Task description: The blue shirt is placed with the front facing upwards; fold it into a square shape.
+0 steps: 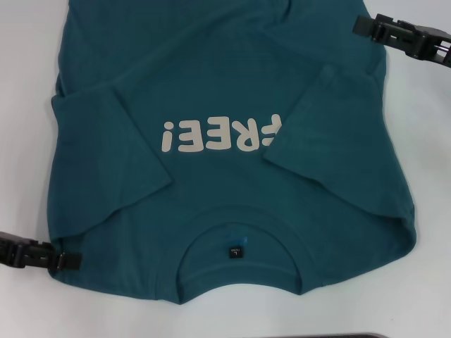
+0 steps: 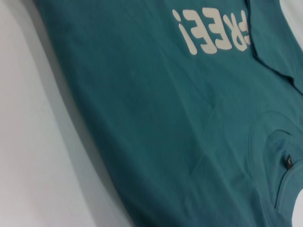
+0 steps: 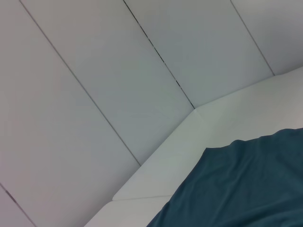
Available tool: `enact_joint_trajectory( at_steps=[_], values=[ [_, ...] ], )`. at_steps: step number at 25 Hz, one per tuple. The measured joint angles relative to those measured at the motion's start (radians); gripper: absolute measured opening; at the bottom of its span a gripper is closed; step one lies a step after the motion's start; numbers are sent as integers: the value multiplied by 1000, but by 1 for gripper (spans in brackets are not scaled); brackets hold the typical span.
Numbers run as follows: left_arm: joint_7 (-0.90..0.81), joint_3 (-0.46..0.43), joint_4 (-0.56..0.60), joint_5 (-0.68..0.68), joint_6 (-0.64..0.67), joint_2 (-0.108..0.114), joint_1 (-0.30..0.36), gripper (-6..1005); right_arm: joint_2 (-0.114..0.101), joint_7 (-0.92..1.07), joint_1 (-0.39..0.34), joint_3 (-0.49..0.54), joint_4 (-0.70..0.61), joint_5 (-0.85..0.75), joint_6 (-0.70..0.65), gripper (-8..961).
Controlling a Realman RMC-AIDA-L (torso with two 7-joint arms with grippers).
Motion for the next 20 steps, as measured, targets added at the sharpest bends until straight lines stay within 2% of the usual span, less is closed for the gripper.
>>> enact_joint_trajectory(
  at_steps=[3, 7, 14, 20],
  values=[
    [1, 4, -11, 10, 6, -6, -3, 858, 0, 0, 0, 0, 0, 0, 0, 945],
    [3, 12, -13, 10, 12, -6, -5, 817, 0, 0, 2, 0, 0, 1, -2, 944],
    [0, 8, -16, 9, 12, -7, -12, 816, 0, 0, 4, 0, 0, 1, -4, 945],
    [-17, 3, -14, 6, 6, 0, -17, 775, -1, 0, 5, 0, 0, 1, -5, 944]
  ],
)
